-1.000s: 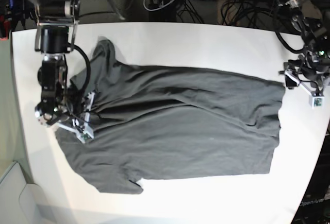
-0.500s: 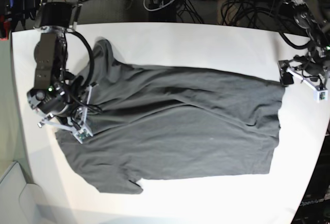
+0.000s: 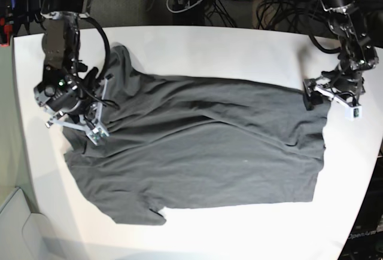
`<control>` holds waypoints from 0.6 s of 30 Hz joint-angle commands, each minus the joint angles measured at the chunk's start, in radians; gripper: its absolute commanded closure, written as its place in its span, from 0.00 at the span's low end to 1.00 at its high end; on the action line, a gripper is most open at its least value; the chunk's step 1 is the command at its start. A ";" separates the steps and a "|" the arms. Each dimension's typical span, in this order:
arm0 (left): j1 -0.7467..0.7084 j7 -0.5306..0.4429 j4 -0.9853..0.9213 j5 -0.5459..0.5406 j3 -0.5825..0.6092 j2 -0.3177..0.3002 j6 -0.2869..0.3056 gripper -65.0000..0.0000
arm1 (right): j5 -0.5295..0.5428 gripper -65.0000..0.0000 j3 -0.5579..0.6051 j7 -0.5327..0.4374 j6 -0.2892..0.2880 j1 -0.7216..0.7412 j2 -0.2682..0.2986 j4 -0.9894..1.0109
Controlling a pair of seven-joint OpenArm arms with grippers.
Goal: Layout the t-shirt on the table in an organized manner, then fold the t-shirt properly
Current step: 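Grasp the shirt with the right gripper and the left gripper at its side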
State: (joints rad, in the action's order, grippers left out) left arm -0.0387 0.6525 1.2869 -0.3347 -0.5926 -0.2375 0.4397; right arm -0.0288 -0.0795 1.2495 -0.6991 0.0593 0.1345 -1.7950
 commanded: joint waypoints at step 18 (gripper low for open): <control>0.038 -0.012 -0.091 -0.011 0.053 -0.016 -0.003 1.00 | -0.003 1.00 -0.003 -0.011 0.001 0.015 0.006 -0.018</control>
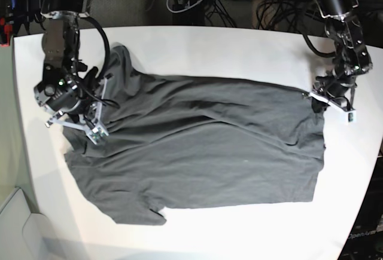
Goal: Layout the t-shirt on the table in an organized manner, then fold the t-shirt properly
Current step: 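Grasp the shirt with the right gripper and the left gripper at its side, then hold the shirt with the right gripper while the left gripper pulls its side outward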
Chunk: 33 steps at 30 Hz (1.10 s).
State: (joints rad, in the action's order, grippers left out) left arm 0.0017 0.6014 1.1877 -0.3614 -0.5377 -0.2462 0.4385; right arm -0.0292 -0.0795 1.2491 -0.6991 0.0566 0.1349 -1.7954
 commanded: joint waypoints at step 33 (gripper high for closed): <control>0.278 0.254 0.189 0.212 0.081 0.307 -0.765 0.97 | -0.004 1.00 -0.003 -0.006 0.001 0.015 -0.047 -0.017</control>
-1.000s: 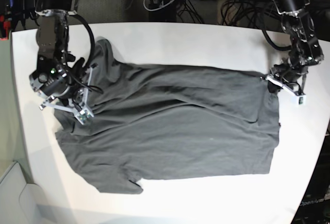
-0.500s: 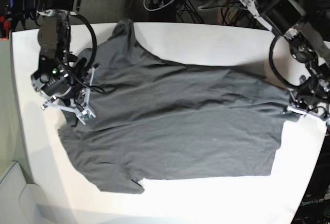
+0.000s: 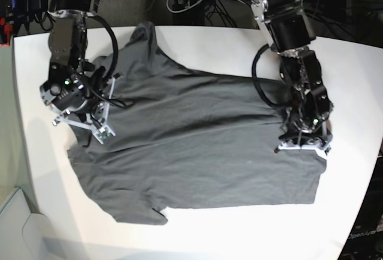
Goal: Layout the t-shirt on the table in an organized manner, then fold the t-shirt properly
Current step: 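Hold the shirt with the right gripper while the left gripper pulls its side outward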
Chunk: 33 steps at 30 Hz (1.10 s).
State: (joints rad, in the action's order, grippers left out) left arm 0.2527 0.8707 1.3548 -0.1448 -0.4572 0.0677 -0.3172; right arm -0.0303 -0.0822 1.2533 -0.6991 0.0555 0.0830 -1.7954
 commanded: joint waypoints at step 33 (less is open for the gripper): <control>-0.091 0.081 0.202 -0.013 0.042 -0.162 -0.004 0.41 | 0.002 1.00 0.000 -0.014 0.001 -0.007 -0.010 -0.017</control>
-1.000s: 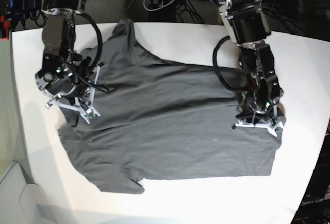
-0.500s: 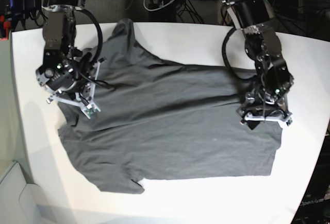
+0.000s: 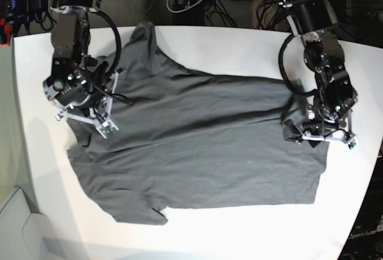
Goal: Layout the t-shirt on the table in an organized manner, then fold the t-shirt properly
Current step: 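Hold the shirt with the right gripper while the left gripper pulls its side outward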
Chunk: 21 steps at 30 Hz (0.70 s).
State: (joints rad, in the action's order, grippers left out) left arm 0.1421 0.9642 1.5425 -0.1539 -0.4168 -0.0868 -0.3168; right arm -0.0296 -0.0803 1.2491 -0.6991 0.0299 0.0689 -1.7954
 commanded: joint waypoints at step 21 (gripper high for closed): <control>-0.011 -0.110 -0.089 -0.003 0.170 -0.018 -0.003 0.42 | 0.001 1.00 -0.002 -0.010 0.001 0.021 0.004 -0.016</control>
State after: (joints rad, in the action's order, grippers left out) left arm 0.1116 0.8639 1.4353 -0.1612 -0.2459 -0.0990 -0.3134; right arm -0.0292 -0.0803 1.2491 -0.6991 0.0353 0.0689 -1.7954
